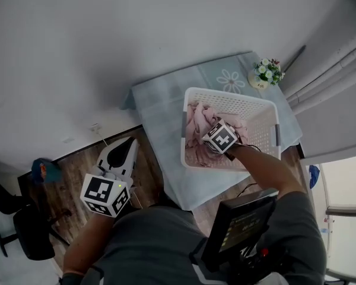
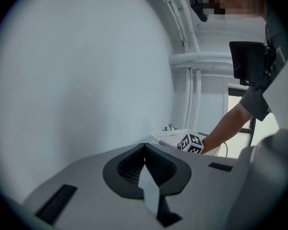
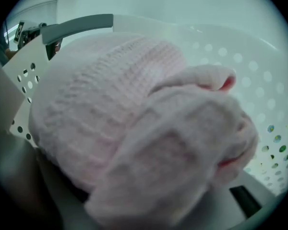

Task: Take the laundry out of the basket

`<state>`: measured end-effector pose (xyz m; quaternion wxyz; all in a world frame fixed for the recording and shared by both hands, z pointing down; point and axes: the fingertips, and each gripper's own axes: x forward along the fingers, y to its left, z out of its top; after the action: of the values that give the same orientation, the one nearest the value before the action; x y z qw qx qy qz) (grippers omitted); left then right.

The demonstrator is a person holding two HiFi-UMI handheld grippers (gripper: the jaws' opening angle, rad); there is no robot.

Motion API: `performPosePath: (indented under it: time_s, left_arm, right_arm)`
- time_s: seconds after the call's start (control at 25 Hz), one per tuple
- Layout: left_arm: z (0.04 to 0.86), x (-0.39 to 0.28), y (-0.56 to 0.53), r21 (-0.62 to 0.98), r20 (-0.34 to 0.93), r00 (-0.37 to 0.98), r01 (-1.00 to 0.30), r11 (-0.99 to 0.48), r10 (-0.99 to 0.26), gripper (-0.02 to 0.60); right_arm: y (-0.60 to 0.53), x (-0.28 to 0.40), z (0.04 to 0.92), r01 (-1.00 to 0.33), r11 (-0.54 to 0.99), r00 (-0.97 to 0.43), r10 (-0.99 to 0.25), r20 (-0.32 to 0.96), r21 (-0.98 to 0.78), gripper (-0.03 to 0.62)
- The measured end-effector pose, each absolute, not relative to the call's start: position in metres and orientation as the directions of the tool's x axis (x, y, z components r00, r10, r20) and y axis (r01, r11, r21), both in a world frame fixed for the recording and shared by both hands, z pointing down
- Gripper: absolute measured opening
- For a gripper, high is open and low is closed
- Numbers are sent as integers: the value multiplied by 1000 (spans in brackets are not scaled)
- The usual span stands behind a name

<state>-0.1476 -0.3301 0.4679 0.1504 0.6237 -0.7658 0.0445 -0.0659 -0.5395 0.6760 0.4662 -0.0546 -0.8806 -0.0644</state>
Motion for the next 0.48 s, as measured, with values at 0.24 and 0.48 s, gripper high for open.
performPosePath:
  time_s: [0.24,0.48]
  left_arm:
    - [460,-153,-328,119,280,-190,-966,230,-941,9]
    - [457,-158,-333,119,277,-192,-965,232,-942,9]
  right_arm:
    - [-550,-67,647,144,989,-633,75,770,22,216]
    - [-551,-63,597,144,989,-762,98,640,20,216]
